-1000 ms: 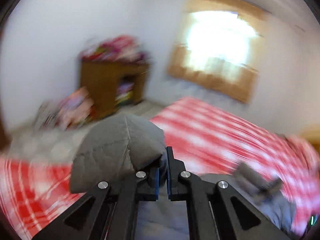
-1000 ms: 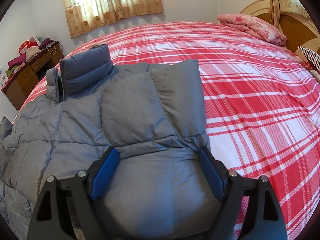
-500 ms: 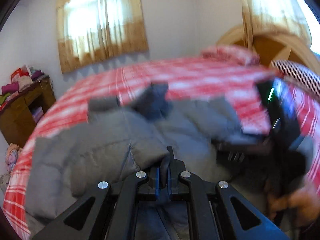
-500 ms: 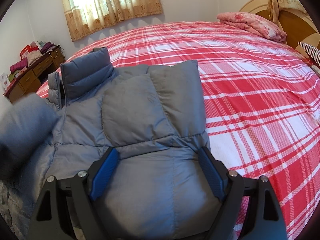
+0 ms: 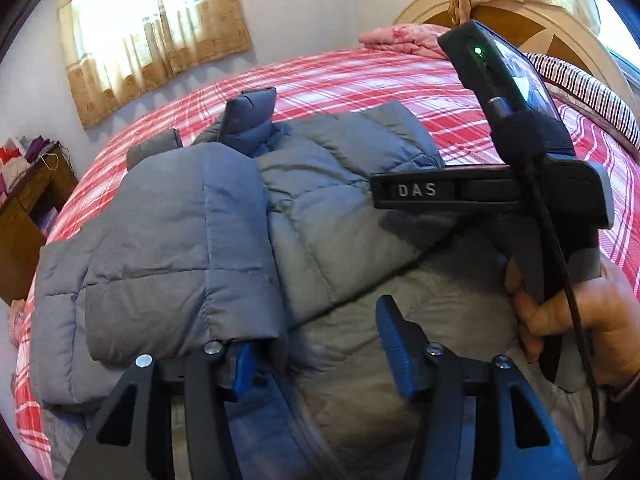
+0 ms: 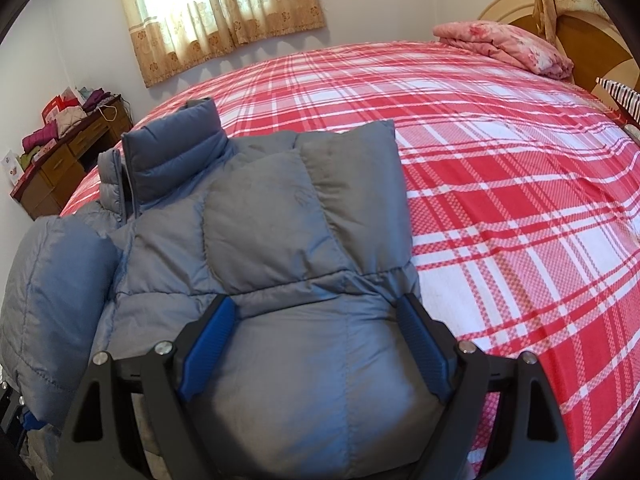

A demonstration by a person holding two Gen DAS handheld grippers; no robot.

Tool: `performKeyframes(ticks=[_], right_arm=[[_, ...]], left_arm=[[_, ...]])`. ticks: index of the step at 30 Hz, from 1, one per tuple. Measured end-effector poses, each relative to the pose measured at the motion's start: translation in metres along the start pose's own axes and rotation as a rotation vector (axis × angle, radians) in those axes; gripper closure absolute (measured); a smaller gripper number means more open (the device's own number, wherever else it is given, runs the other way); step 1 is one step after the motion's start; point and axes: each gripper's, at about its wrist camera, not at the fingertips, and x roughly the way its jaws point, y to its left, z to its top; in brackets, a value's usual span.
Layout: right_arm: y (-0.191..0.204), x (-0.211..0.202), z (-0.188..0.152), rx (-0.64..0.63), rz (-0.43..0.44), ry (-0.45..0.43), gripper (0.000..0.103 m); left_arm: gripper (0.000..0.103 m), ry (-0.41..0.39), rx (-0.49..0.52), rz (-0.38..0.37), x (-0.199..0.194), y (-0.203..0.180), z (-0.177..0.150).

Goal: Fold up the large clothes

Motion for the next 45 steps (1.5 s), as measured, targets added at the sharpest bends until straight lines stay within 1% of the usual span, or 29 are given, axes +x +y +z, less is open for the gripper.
performKeyframes(ticks=[1, 4, 7, 8, 10, 11, 12, 14, 16, 17, 18, 19, 20, 21, 22, 23, 25, 26, 27, 29, 32, 33, 34, 36, 38, 40, 42, 43, 45], right_arm=[[0.0, 0.0, 0.0, 0.001, 0.006, 0.001, 0.014], [-0.001, 0.0, 0.0, 0.002, 0.016, 0.007, 0.012], [0.003, 0.003, 0.001, -0.015, -0.004, 0.02, 0.011], [0.005, 0.003, 0.001, -0.027, -0.017, 0.03, 0.01], [0.008, -0.001, 0.002, -0.047, -0.052, 0.047, 0.011], [0.008, -0.008, 0.002, -0.046, -0.069, 0.04, 0.012], [0.008, -0.021, 0.001, -0.034, -0.073, 0.014, 0.014], [0.015, -0.052, -0.003, -0.015, -0.015, -0.065, 0.014], [0.04, -0.082, -0.006, -0.065, 0.051, -0.128, 0.014], [0.056, -0.093, -0.006, -0.101, 0.077, -0.148, 0.011], [0.073, -0.101, -0.007, -0.138, 0.098, -0.166, 0.003], [0.098, -0.113, -0.008, -0.196, 0.124, -0.197, 0.0], [0.114, -0.118, -0.009, -0.231, 0.138, -0.215, 0.0], [0.136, -0.123, -0.009, -0.276, 0.154, -0.227, 0.0], [0.155, -0.123, -0.008, -0.308, 0.161, -0.229, 0.0], [0.168, -0.121, -0.009, -0.327, 0.162, -0.227, 0.0], [0.192, -0.109, -0.011, -0.349, 0.15, -0.208, 0.0], [0.199, -0.101, -0.012, -0.348, 0.139, -0.193, 0.0], [0.206, -0.092, -0.013, -0.343, 0.131, -0.166, 0.0], [0.218, -0.072, -0.017, -0.352, 0.103, -0.119, 0.0], [0.232, -0.049, -0.031, -0.419, 0.015, -0.08, 0.0], [0.233, -0.044, -0.034, -0.44, -0.008, -0.068, 0.0], [0.233, -0.035, -0.038, -0.46, -0.049, -0.045, 0.0], [0.217, -0.034, -0.04, -0.426, -0.105, -0.025, 0.001], [0.183, -0.041, -0.036, -0.34, -0.146, -0.011, 0.001], [0.142, -0.056, -0.032, -0.249, -0.152, -0.009, 0.001], [0.107, -0.072, -0.03, -0.183, -0.159, -0.019, 0.001], [0.078, -0.084, -0.03, -0.141, -0.188, -0.025, 0.001], [0.044, -0.099, -0.03, -0.097, -0.258, -0.025, 0.001]], left_arm=[[0.047, -0.003, -0.006, -0.009, -0.005, 0.0, 0.001], [0.047, -0.038, -0.012, 0.001, -0.03, -0.004, -0.005], [0.046, -0.062, -0.027, 0.024, -0.056, -0.005, -0.027], [0.045, -0.061, -0.043, 0.036, -0.067, -0.002, -0.039], [0.045, -0.067, -0.078, 0.043, -0.081, 0.007, -0.052], [0.045, -0.076, -0.118, 0.053, -0.092, 0.018, -0.061], [0.045, -0.093, -0.153, 0.057, -0.099, 0.028, -0.066], [0.045, -0.148, -0.264, 0.072, -0.115, 0.058, -0.073], [0.045, -0.187, -0.392, 0.125, -0.125, 0.095, -0.071], [0.045, -0.192, -0.47, 0.184, -0.124, 0.118, -0.064], [0.045, -0.183, -0.512, 0.226, -0.121, 0.132, -0.059], [0.045, -0.17, -0.545, 0.272, -0.115, 0.145, -0.053], [0.045, -0.151, -0.569, 0.327, -0.103, 0.161, -0.047], [0.045, -0.138, -0.577, 0.353, -0.095, 0.169, -0.045], [0.045, -0.109, -0.59, 0.395, -0.081, 0.18, -0.045], [0.045, -0.088, -0.605, 0.413, -0.071, 0.187, -0.047], [0.045, -0.029, -0.664, 0.424, -0.044, 0.203, -0.059], [0.045, -0.004, -0.697, 0.415, -0.032, 0.208, -0.065], [0.045, 0.004, -0.716, 0.405, -0.027, 0.208, -0.073], [0.045, -0.003, -0.747, 0.382, -0.019, 0.21, -0.087], [0.044, -0.029, -0.764, 0.365, -0.021, 0.211, -0.089], [0.043, -0.031, -0.766, 0.36, -0.021, 0.211, -0.089], [0.042, -0.033, -0.768, 0.356, -0.021, 0.21, -0.089], [0.041, -0.038, -0.768, 0.352, -0.02, 0.209, -0.09], [0.041, -0.043, -0.769, 0.347, -0.022, 0.211, -0.09], [0.04, -0.047, -0.775, 0.336, -0.022, 0.213, -0.09], [0.038, -0.052, -0.777, 0.328, -0.024, 0.214, -0.091], [0.038, -0.052, -0.777, 0.328, -0.024, 0.214, -0.091], [0.038, -0.052, -0.776, 0.328, -0.025, 0.214, -0.091]])
